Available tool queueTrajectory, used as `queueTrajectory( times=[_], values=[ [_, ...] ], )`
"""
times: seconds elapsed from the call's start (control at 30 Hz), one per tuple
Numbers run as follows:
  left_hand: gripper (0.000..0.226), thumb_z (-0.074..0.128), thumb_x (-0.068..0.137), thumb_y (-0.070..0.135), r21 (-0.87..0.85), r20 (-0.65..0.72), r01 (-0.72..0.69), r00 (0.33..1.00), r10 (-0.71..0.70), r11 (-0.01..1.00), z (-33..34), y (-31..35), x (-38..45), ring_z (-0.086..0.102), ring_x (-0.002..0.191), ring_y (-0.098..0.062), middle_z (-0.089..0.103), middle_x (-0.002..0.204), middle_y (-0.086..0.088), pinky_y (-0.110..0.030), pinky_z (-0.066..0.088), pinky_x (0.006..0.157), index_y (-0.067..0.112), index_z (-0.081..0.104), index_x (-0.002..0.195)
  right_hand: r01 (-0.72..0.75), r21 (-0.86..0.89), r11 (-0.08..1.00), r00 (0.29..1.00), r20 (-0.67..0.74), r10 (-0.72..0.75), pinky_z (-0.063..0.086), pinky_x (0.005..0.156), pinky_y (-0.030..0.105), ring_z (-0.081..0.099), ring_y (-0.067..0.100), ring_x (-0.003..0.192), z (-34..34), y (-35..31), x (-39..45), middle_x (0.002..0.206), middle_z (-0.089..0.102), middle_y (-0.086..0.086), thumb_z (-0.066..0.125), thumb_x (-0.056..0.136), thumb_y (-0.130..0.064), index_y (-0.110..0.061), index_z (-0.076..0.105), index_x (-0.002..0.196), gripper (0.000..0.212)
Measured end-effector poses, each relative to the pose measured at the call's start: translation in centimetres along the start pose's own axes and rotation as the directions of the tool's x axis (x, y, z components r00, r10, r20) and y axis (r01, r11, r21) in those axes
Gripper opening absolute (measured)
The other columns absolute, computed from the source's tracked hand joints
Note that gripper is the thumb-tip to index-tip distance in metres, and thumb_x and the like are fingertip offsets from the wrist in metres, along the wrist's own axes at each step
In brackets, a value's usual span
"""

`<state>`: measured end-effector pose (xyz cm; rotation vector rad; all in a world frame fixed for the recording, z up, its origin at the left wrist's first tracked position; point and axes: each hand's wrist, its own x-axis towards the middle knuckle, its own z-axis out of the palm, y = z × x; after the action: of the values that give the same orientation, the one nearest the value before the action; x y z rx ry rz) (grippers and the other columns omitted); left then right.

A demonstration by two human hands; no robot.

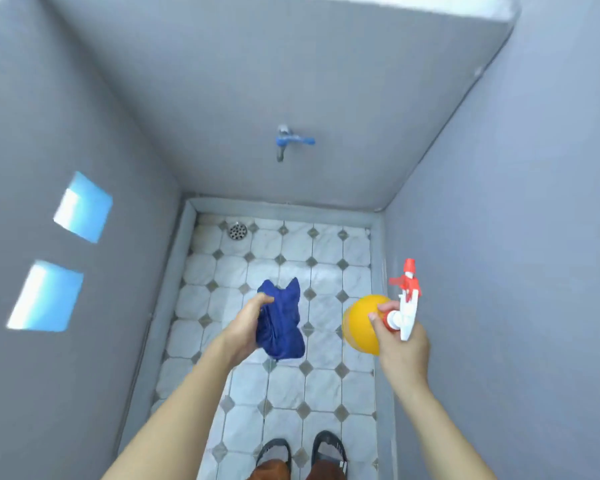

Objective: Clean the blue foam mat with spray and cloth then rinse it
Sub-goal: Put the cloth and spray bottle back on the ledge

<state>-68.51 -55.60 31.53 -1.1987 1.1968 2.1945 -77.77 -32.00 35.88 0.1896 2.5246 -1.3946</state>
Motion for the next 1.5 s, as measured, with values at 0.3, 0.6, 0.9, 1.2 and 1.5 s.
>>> queueTrajectory(
  times=[0.3,0.6,0.9,1.2,1.5],
  values=[
    [0.028,0.07,0.08,0.025,0.758,-0.179,-0.259,0.8,0.573,0.599,1.2,25.1,-16.9,0.047,0.064,-0.017,0.053,0.063,-0.002,-0.033,0.038,0.061,0.008,0.052,0.066,0.28,0.047,0.959,0.96,-0.009,-0.28,0.038,0.066,0.028,0.06,0.025,0.079,-3.7,-29.4,1.7,0.082,0.067,0.002,0.076,0.081,-0.024,-0.019,0.067,0.09,0.014],
    [0.021,0.052,0.095,0.025,0.863,-0.103,-0.274,0.727,0.678,0.424,1.7,44.5,-17.7,0.058,0.09,-0.027,0.063,0.094,-0.009,-0.033,0.04,0.074,0.005,0.059,0.098,0.446,0.009,0.895,0.895,-0.01,-0.446,0.041,0.06,0.035,0.057,0.027,0.072,-2.0,-45.6,9.4,0.069,0.062,-0.001,0.071,0.085,-0.03,-0.015,0.061,0.078,0.019],
    [0.02,0.044,0.098,0.019,0.599,-0.049,-0.496,0.761,0.647,0.628,3.3,55.3,-12.9,0.059,0.102,-0.022,0.064,0.111,-0.011,-0.031,0.046,0.084,0.008,0.053,0.113,0.469,-0.018,0.883,0.881,-0.063,-0.469,0.036,0.053,0.031,0.054,0.022,0.064,1.5,-55.2,19.8,0.063,0.06,0.001,0.072,0.084,-0.032,-0.01,0.06,0.075,0.026],
    [0.027,0.055,0.093,0.03,0.391,-0.006,-0.512,0.83,0.558,0.765,1.7,60.6,-6.8,0.069,0.098,-0.023,0.073,0.102,-0.009,-0.034,0.055,0.085,0.01,0.069,0.103,0.321,0.003,0.947,0.943,-0.088,-0.32,0.037,0.053,0.028,0.056,0.024,0.069,8.2,-57.6,27.1,0.069,0.06,0.003,0.069,0.086,-0.029,-0.008,0.057,0.08,0.024],
    [0.043,0.069,0.073,0.013,0.187,0.034,-0.492,0.868,0.495,0.85,2.8,64.1,-2.9,0.063,0.108,-0.035,0.065,0.109,-0.018,-0.046,0.05,0.093,0.0,0.056,0.112,0.244,0.089,0.966,0.97,-0.044,-0.241,0.039,0.059,0.024,0.053,0.009,0.073,10.0,-57.6,28.9,0.078,0.057,-0.004,0.059,0.091,-0.02,-0.018,0.052,0.091,0.007]
  ],
)
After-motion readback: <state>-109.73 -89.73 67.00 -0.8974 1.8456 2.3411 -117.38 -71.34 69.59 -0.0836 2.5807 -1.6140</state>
